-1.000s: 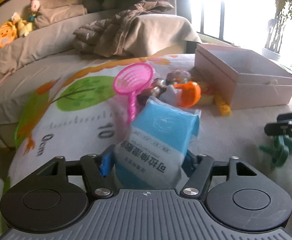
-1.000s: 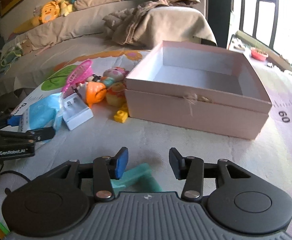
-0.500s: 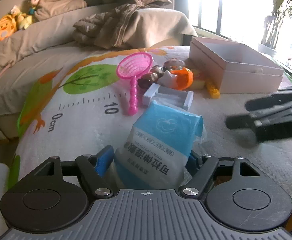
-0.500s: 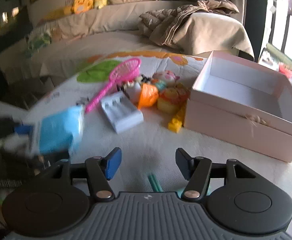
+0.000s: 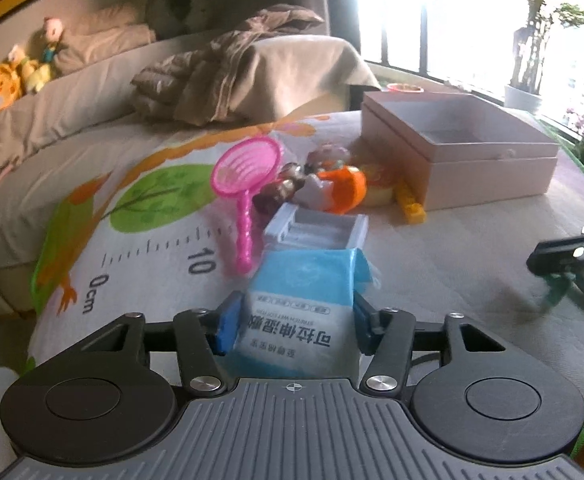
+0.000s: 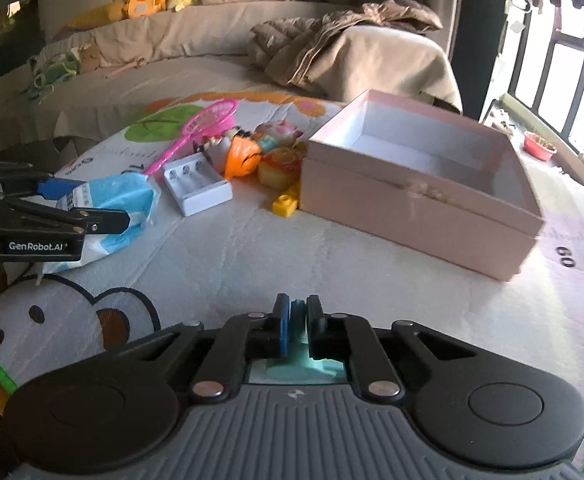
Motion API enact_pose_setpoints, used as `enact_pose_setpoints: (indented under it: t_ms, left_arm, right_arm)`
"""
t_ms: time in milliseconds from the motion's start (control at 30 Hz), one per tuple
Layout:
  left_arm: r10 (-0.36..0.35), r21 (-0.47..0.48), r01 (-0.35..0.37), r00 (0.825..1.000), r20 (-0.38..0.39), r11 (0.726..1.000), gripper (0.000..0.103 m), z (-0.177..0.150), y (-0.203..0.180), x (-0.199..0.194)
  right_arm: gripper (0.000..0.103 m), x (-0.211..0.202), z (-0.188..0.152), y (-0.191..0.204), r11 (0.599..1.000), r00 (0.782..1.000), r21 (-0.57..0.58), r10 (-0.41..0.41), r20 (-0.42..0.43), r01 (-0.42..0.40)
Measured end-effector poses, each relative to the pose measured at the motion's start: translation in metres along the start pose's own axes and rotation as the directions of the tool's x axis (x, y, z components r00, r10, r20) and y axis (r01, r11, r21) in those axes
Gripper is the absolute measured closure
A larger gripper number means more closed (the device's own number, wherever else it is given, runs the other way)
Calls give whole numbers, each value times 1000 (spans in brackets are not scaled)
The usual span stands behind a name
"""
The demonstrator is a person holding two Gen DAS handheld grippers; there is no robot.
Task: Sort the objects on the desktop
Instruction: 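Grasp the blue-and-white tissue pack with the left gripper while the right holds the teal toy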
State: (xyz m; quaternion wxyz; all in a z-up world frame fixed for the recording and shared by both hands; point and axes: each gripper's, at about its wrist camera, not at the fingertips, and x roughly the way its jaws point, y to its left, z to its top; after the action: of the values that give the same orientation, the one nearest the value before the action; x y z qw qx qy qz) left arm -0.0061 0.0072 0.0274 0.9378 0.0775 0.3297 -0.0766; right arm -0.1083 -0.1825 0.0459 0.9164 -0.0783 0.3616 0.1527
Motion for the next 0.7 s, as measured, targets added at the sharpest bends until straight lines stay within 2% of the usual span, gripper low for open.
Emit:
enact_pose_setpoints:
  t_ms: [133, 167, 200, 233, 267, 300, 467, 600, 700]
  left_arm:
    - [-46, 21, 46, 999, -2, 999, 43, 1, -8, -6]
    - [-63, 23, 63, 998, -5, 998, 42, 1, -11, -6]
    - [-71, 30, 71, 997, -5, 997, 40, 1, -16, -7]
    - [-76, 41, 76, 997, -4, 996, 39, 1, -20, -7]
    - [-81, 54, 80, 997, 0, 995, 33, 0, -25, -8]
    - [-87, 65, 87, 996, 4, 994, 29, 0, -28, -9]
    - [-85, 81, 85, 996, -5, 993, 23, 0, -35, -4]
    - [-62, 57, 64, 998, -31, 996, 21, -1, -31, 2]
    - [-60, 34, 62, 997, -44, 998, 23, -1, -26, 4]
  right_arm:
    - [91, -24, -1, -30, 996, 998, 90, -5, 66, -1]
    - [85, -29, -1, -36, 994, 997, 109, -15, 74, 7]
    - [74, -34, -3, -43, 992, 996, 124, -31, 82, 21]
    - [67, -37, -4, -47, 991, 995, 129, -43, 86, 32]
    - [55, -41, -7, -49, 990, 995, 133, -50, 91, 38]
    - [49, -43, -10, -50, 990, 994, 135, -48, 93, 35]
    - [42, -38, -24, -36, 996, 998, 86, 33, 48, -37]
    - [33, -17, -31, -23, 998, 1000, 54, 23, 9, -24]
    - [32, -7, -30, -21, 998, 1000, 64, 13, 0, -13]
